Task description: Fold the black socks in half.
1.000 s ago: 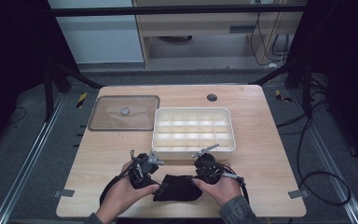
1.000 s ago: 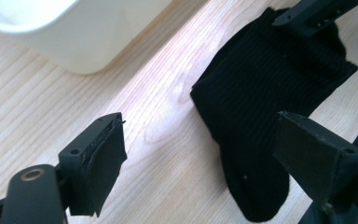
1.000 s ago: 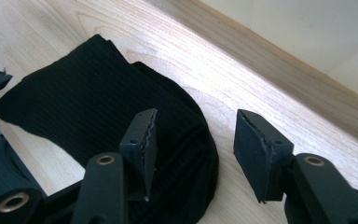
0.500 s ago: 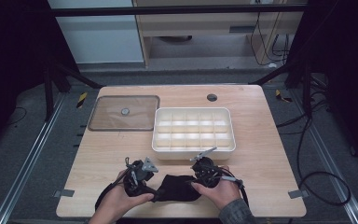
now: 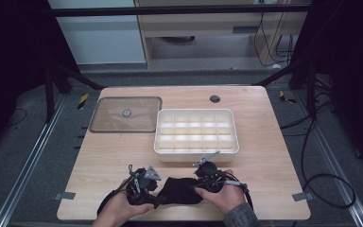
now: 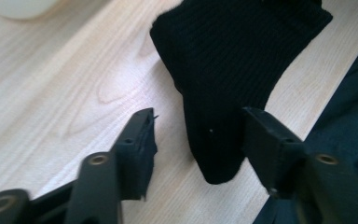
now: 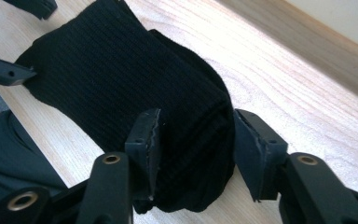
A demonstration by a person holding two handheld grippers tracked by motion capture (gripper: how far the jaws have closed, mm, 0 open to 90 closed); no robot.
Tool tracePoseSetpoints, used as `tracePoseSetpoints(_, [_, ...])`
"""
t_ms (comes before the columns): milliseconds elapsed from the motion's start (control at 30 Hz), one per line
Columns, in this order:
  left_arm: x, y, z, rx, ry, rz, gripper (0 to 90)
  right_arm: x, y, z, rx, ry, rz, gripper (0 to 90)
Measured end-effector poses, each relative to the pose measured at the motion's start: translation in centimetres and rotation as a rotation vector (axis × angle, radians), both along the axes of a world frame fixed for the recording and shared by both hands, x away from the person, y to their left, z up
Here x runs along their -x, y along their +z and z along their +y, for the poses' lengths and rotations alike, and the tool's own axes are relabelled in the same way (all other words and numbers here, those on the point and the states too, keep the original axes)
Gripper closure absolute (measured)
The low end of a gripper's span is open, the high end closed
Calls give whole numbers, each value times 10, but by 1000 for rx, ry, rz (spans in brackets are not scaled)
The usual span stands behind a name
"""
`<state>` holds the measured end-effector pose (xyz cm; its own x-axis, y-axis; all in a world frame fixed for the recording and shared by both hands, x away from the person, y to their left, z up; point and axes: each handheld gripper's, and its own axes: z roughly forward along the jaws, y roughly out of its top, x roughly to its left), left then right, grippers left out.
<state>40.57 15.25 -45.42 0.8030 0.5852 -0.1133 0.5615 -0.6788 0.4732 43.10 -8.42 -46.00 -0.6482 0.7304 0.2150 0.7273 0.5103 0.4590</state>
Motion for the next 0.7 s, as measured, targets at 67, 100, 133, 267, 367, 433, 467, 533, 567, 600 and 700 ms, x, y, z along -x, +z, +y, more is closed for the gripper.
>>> tracePoseSetpoints(67, [0, -3, 0, -2, -4, 11, 493, 0, 0, 0, -2, 6, 0, 555])
tracePoseSetpoints(100, [-1, -3, 0, -1, -7, 16, 521, 0, 0, 0, -1, 9, 2, 569])
tracePoseSetpoints(133, [-2, -4, 0, 4, -8, 20, 554, 1, 0, 0, 0, 15, 2, 611])
tracePoseSetpoints(267, [-4, -5, 0, 11, -17, 33, 671, 2, 1, 0, -1, 25, 3, 671])
tracePoseSetpoints(367, [-7, -6, 1, 11, -23, 35, 747, 3, 1, 0, -3, 28, 4, 697])
tracePoseSetpoints(433, [-8, -6, 1, 16, -28, 39, 788, 3, 1, 1, -2, 29, 6, 699])
tracePoseSetpoints(467, [-9, -7, 1, 15, -29, 41, 802, 3, 1, 1, 0, 32, 8, 701])
tracePoseSetpoints(533, [-11, -8, 1, 10, -37, 41, 821, 3, 1, 3, 3, 35, 6, 697])
tracePoseSetpoints(567, [-12, -8, 1, 9, -36, 41, 824, 3, 1, 3, 3, 38, 3, 691])
tracePoseSetpoints(600, [-12, -8, 2, 9, -34, 40, 828, 3, 1, 3, 2, 36, 3, 674])
tracePoseSetpoints(700, [-15, -6, 5, 13, -27, 33, 829, 3, 1, 3, 3, 32, 1, 622])
